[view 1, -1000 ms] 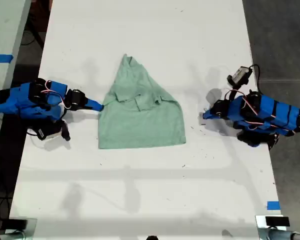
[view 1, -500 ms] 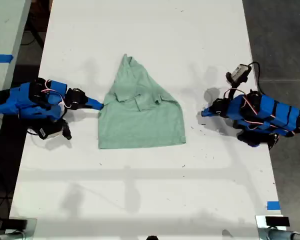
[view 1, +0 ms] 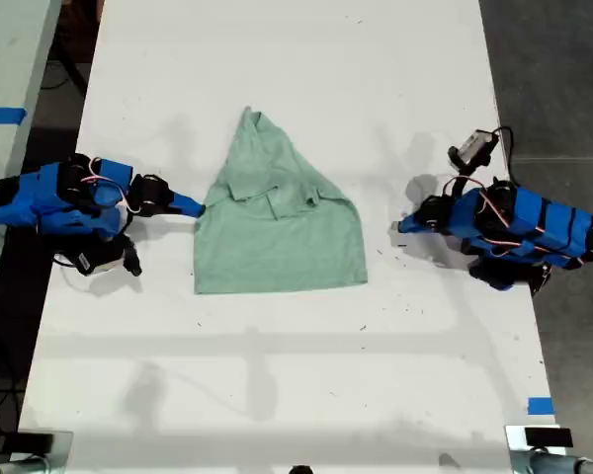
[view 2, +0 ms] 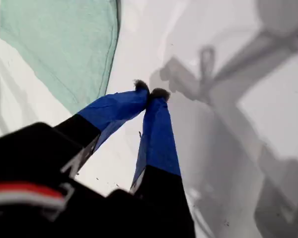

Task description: Fold t shirt

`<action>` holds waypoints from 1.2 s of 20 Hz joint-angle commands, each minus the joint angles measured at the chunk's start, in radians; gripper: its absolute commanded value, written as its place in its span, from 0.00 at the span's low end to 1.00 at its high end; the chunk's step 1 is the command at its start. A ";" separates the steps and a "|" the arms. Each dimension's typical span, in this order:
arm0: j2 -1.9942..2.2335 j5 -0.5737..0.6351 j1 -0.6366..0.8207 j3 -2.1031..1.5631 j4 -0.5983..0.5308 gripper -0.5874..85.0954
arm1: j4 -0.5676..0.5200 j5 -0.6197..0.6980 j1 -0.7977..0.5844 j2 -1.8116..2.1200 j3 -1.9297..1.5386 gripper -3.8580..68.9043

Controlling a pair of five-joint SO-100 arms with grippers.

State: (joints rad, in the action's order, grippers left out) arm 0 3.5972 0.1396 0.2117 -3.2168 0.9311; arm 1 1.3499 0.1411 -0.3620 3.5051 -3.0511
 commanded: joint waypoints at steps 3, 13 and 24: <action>0.008 -0.008 0.006 -0.008 0.006 0.01 | 0.005 0.003 0.011 0.006 -0.043 0.08; 0.008 -0.009 0.011 -0.008 0.006 0.01 | 0.005 0.006 0.011 0.006 -0.043 0.08; 0.008 -0.017 0.009 -0.008 0.012 0.01 | -0.003 0.032 -0.020 0.006 -0.044 0.08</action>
State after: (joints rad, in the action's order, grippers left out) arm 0 3.5972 0.1396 0.2117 -3.2168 0.9403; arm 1 1.3499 0.1427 -0.3712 3.5051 -3.0511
